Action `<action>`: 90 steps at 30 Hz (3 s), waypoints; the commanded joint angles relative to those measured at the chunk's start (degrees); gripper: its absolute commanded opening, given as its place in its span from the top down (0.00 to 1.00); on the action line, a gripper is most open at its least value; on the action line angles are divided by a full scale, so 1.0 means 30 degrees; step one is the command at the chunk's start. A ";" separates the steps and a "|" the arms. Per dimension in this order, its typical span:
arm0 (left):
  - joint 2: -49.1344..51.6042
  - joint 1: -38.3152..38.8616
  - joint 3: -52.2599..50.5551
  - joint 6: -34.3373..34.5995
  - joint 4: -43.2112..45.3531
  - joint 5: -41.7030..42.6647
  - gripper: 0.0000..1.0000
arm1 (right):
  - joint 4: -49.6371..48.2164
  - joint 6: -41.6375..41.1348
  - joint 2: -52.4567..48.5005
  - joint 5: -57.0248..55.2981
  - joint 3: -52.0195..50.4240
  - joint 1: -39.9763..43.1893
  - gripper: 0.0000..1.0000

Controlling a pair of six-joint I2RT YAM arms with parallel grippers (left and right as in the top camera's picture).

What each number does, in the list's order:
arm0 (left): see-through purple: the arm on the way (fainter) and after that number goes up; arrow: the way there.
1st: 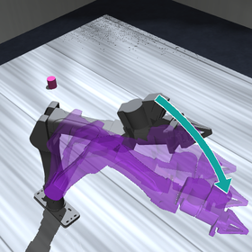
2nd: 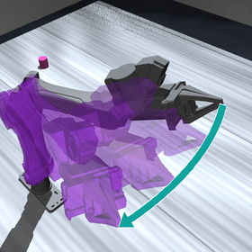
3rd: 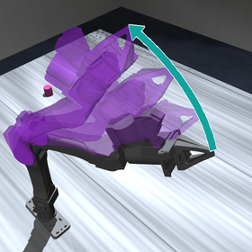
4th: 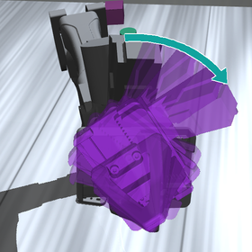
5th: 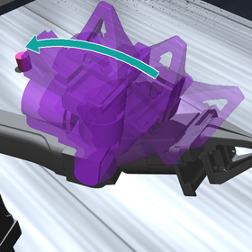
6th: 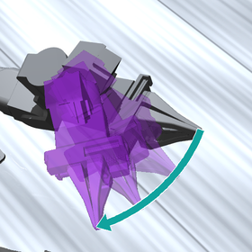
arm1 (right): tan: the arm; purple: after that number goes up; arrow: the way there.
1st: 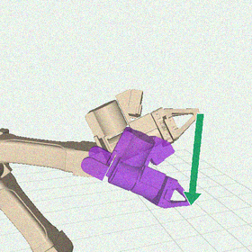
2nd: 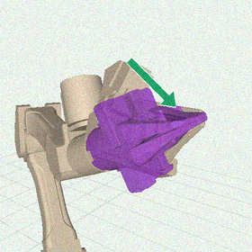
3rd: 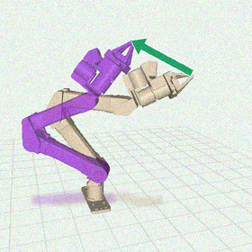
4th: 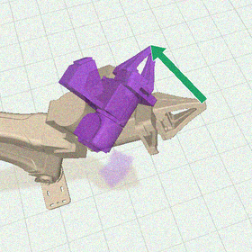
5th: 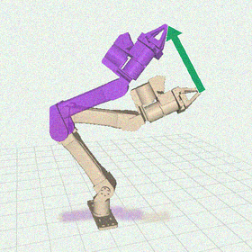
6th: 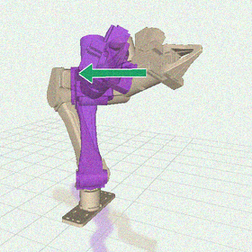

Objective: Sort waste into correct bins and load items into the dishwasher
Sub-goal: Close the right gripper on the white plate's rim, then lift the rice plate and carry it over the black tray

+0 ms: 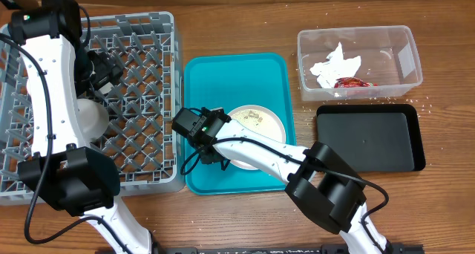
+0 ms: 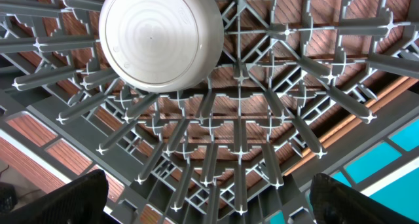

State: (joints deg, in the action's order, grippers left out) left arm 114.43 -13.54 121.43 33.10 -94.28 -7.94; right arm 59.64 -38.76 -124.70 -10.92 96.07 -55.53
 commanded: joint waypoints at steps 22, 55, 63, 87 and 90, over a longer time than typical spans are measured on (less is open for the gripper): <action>-0.0554 0.0015 0.0233 0.0109 0.0029 0.0087 0.00 | -0.0648 -0.0109 -0.0211 0.1377 -0.1042 -0.0044 0.74; -0.0561 0.0015 0.0233 0.0109 0.0029 0.0087 0.00 | 0.0976 -0.0080 -0.0211 -0.3854 0.0306 -0.0051 0.96; -0.0561 0.0015 0.0233 0.0109 0.0029 0.0087 0.00 | 0.1173 0.0495 -0.0211 -0.5034 0.0313 -0.0044 0.96; -0.0561 0.0015 0.0233 0.0109 0.0029 0.0087 0.00 | 0.3249 0.1056 -0.0211 -0.5872 0.3344 -0.0117 0.96; -0.0561 0.0015 0.0233 0.0109 0.0029 0.0087 0.00 | 0.4029 0.0882 -0.0211 -0.6674 0.3432 -0.0117 0.96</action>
State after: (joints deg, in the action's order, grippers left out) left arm 114.43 -13.54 121.43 33.10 -94.28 -7.94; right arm 70.72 -36.18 -125.21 -26.24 104.62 -55.64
